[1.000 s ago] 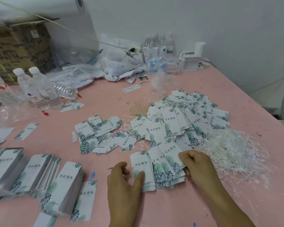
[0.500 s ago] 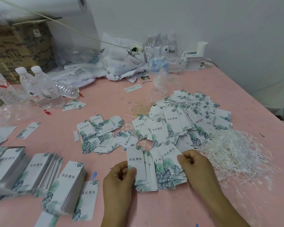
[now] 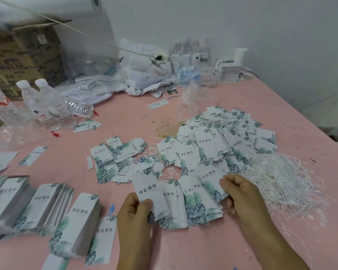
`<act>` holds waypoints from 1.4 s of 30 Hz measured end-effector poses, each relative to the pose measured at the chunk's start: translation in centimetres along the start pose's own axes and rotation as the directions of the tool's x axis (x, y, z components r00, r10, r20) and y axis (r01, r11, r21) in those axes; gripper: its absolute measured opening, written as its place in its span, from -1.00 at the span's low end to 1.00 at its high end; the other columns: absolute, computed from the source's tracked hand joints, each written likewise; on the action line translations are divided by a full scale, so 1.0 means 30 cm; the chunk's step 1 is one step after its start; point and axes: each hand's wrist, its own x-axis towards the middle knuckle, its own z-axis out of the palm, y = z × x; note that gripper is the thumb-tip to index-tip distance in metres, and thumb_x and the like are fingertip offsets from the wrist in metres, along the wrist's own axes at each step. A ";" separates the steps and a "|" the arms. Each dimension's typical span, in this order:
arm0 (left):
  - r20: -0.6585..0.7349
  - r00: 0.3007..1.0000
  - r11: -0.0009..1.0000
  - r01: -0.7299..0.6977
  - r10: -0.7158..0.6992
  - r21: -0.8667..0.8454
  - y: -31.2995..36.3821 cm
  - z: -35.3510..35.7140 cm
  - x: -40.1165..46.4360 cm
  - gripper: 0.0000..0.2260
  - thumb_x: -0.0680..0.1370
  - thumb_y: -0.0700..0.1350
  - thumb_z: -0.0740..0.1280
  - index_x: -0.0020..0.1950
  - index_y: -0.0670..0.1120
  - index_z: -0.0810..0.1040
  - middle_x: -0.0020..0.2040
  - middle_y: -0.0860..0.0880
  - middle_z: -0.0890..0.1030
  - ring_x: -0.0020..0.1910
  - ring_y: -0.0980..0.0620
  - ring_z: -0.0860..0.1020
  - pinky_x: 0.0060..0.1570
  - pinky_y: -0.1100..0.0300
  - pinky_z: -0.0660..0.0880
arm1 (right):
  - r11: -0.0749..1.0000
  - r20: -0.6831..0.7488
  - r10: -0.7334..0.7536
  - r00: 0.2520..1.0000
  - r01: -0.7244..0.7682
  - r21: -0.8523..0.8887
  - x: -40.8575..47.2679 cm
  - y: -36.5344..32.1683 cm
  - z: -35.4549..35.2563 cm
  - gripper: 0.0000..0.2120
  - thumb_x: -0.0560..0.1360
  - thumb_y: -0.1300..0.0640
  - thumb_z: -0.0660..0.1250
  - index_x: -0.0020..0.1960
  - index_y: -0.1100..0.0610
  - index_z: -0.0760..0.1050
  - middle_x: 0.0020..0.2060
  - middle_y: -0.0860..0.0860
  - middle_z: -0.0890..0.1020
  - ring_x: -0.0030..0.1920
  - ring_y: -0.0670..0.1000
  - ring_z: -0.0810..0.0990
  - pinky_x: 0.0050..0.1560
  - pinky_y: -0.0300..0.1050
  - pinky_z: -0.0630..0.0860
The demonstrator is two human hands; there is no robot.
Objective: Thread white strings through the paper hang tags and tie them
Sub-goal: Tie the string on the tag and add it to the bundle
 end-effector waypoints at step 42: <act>0.377 0.915 0.943 0.244 -0.147 -0.224 0.000 0.120 -0.084 -0.72 0.45 -0.14 0.33 0.08 -0.20 0.67 0.05 -0.39 0.64 -0.10 -0.32 0.67 -0.21 0.02 0.63 | 0.895 -0.055 -0.255 0.965 0.215 -0.391 -0.045 -0.112 -0.121 -0.82 0.48 0.14 0.44 -0.12 -0.16 0.60 -0.29 -0.10 0.66 -0.37 -0.18 0.57 -0.36 -0.30 0.53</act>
